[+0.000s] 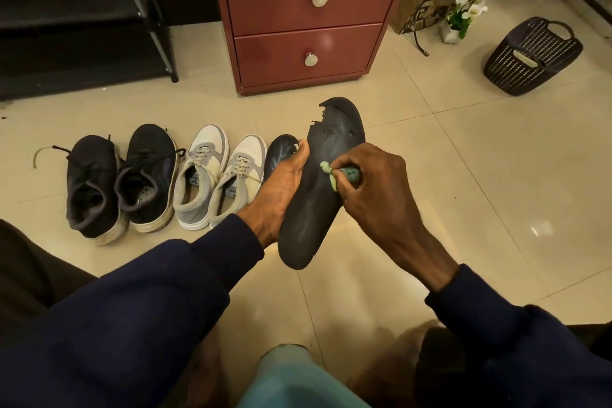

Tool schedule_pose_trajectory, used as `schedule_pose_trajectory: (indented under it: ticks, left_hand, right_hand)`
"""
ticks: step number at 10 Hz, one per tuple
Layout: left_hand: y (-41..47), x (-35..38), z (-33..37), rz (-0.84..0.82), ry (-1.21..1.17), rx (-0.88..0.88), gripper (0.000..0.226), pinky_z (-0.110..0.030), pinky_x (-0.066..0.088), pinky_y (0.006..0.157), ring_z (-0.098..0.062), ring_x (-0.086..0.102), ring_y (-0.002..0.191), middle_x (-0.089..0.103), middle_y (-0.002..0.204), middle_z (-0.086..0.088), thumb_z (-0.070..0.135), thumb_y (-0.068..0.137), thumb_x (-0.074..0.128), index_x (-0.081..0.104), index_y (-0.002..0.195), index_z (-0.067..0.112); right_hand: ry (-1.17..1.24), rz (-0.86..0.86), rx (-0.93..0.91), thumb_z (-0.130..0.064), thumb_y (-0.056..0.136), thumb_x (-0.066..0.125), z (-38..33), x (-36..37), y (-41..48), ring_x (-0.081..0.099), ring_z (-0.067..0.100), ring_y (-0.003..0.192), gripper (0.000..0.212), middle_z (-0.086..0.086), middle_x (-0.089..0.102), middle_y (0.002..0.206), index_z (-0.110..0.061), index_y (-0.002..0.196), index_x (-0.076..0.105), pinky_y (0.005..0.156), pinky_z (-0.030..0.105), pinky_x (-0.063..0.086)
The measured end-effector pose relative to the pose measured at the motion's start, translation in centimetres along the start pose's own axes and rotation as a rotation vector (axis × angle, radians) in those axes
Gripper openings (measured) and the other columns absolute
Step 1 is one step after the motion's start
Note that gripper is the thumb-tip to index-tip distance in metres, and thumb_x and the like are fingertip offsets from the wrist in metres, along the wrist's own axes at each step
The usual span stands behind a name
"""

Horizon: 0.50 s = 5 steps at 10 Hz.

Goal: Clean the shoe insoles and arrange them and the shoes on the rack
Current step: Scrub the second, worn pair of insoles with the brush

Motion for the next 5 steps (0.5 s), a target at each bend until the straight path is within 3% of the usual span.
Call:
schedule_pose_trajectory:
  ticks: [1,2,4,5]
  left_hand:
    - [0.1,0.0,0.2,0.014,-0.010,0.009,0.049,-0.035,0.059,0.093,-0.024,0.074,0.097,0.076,0.113,-0.010,0.051,0.106,0.044,0.068,0.124,0.013]
    - [0.2,-0.9,0.3,0.061,-0.010,0.006,0.048,-0.032,0.059,0.092,-0.023,0.074,0.101,0.076,0.117,-0.008,0.050,0.106,0.045,0.067,0.128,0.013]
    - [-0.2,-1.3,0.2,0.112,-0.056,-0.008,0.057,-0.041,0.051,0.106,-0.030,0.066,0.115,0.065,0.132,-0.017,0.051,0.108,0.038,0.052,0.148,0.013]
    - [-0.1,-2.4,-1.4,0.078,-0.294,-0.173,0.069,-0.045,0.030,0.121,-0.044,0.045,0.137,0.047,0.145,-0.035,0.053,0.110,0.025,0.036,0.155,0.001]
  right_hand:
    - [0.086,-0.119,-0.064,-0.013,0.082,0.081,-2.3,1.7,-1.4,0.066,0.007,0.079,0.014,0.001,0.073,0.093,-0.012,0.095,0.076,0.078,0.019,0.057]
    - [0.148,-0.256,-0.112,-0.013,0.080,0.082,-3.5,2.5,-1.9,0.065,0.005,0.078,0.013,-0.003,0.073,0.091,-0.015,0.092,0.078,0.078,0.014,0.053]
    - [-0.003,-0.061,-0.046,-0.012,0.082,0.080,-1.1,0.9,-0.8,0.066,0.013,0.081,0.016,0.006,0.072,0.094,-0.009,0.097,0.075,0.080,0.030,0.059]
    - [0.115,-0.205,-0.100,-0.011,0.081,0.081,-3.6,2.2,-2.3,0.066,0.007,0.082,0.014,0.000,0.074,0.094,-0.013,0.095,0.077,0.080,0.021,0.057]
Point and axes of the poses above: each hand's wrist, its own y-axis towards the middle knuckle, its own x-axis out of the palm, z = x × y, the point moved 9 cm from there along y, towards the middle knuckle
